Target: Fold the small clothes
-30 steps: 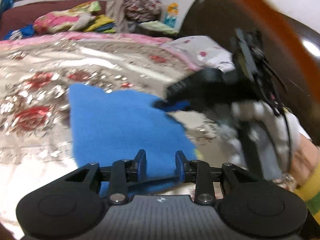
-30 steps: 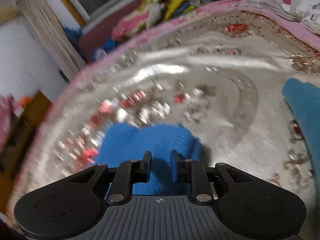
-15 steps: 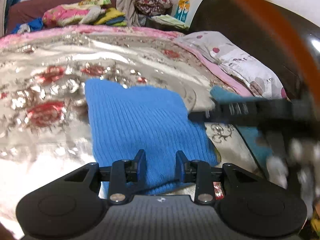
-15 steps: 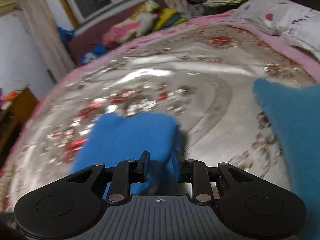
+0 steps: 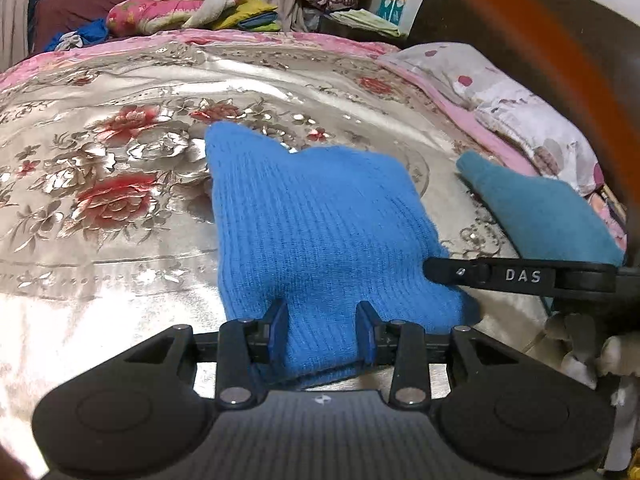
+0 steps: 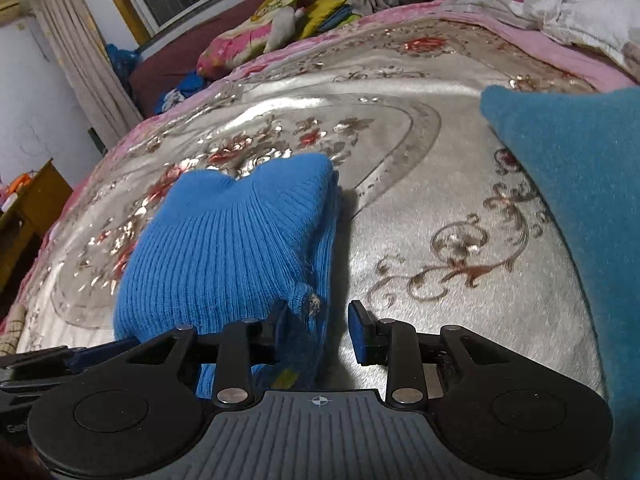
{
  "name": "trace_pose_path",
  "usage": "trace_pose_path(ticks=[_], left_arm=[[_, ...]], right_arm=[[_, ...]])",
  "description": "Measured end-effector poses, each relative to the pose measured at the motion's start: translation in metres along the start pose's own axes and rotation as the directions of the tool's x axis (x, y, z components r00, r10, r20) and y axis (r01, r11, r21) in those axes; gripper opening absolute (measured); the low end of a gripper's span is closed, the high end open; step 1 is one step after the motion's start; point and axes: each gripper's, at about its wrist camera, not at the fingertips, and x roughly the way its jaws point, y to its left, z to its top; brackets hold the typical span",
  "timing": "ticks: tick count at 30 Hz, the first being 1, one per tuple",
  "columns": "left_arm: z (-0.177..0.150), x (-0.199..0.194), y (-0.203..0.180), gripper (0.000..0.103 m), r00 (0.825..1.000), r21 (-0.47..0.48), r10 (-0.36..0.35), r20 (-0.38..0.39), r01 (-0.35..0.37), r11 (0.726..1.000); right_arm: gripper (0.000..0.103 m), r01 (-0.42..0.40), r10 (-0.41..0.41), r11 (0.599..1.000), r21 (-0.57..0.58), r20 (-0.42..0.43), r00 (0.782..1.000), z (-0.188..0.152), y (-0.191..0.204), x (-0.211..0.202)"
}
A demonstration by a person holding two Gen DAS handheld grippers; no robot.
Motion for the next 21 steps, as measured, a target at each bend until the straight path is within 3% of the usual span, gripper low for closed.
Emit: trace_pose_path(ticks=[5, 11, 16, 21], left_arm=[[0.004, -0.012, 0.002, 0.043, 1.0, -0.002, -0.006, 0.024, 0.006, 1.0], [0.011, -0.018, 0.013, 0.047, 0.998, -0.043, 0.015, 0.057, -0.013, 0.999], [0.009, 0.002, 0.024, 0.05, 0.999, -0.052, 0.049, 0.004, -0.049, 0.997], [0.009, 0.0, 0.029, 0.052, 1.0, -0.07, 0.013, 0.027, -0.011, 0.997]], right_arm=[[0.031, -0.065, 0.065, 0.996, 0.064, 0.006, 0.998, 0.002, -0.004, -0.011], [0.033, -0.064, 0.064, 0.997, 0.047, -0.006, 0.998, 0.001, -0.001, -0.005], [0.036, -0.06, 0.061, 0.997, 0.054, -0.026, 0.998, -0.002, -0.006, 0.002], [0.039, -0.107, 0.107, 0.991, 0.076, -0.005, 0.994, 0.0, -0.01, -0.002]])
